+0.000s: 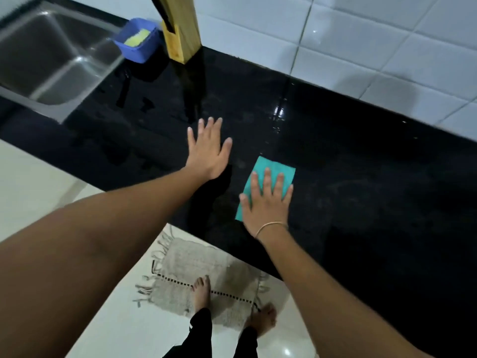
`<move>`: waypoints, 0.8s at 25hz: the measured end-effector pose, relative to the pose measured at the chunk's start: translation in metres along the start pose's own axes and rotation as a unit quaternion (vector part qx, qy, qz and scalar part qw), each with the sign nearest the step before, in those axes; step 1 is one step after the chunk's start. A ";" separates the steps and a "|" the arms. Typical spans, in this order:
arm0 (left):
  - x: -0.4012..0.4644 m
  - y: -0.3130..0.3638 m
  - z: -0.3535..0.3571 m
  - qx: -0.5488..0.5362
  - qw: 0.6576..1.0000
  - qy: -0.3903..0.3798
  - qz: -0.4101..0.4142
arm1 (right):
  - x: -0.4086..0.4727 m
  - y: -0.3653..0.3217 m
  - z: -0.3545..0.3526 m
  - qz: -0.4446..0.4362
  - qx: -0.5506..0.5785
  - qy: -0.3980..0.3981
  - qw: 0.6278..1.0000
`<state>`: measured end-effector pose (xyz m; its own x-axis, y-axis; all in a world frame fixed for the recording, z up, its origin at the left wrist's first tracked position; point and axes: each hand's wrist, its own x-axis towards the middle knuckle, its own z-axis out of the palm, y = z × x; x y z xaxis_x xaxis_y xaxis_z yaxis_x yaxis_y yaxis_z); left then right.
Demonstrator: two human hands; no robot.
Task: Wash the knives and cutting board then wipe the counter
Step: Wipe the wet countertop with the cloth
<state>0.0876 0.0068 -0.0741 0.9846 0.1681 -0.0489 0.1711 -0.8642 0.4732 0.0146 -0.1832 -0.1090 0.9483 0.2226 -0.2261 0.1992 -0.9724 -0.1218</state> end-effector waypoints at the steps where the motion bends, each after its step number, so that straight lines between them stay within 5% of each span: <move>1: -0.009 -0.023 -0.011 0.020 0.999 0.006 -0.024 | 0.000 -0.025 0.004 -0.008 0.003 0.000 1.000; 6: -0.058 -0.105 -0.023 0.049 0.973 -0.021 -0.223 | 0.086 -0.092 -0.011 -0.107 0.012 -0.014 0.994; 15: -0.062 -0.117 -0.028 0.004 0.968 -0.097 -0.229 | 0.050 -0.012 -0.018 0.046 0.010 0.020 0.999; 20: -0.055 -0.116 -0.040 -0.029 0.960 -0.153 -0.232 | 0.007 -0.113 0.006 0.063 0.053 0.021 0.996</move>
<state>0.0120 0.1170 -0.0910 0.7691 0.3735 -0.5186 0.6005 -0.7001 0.3864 -0.0033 -0.0710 -0.1028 0.9742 0.0933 -0.2053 0.0523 -0.9791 -0.1965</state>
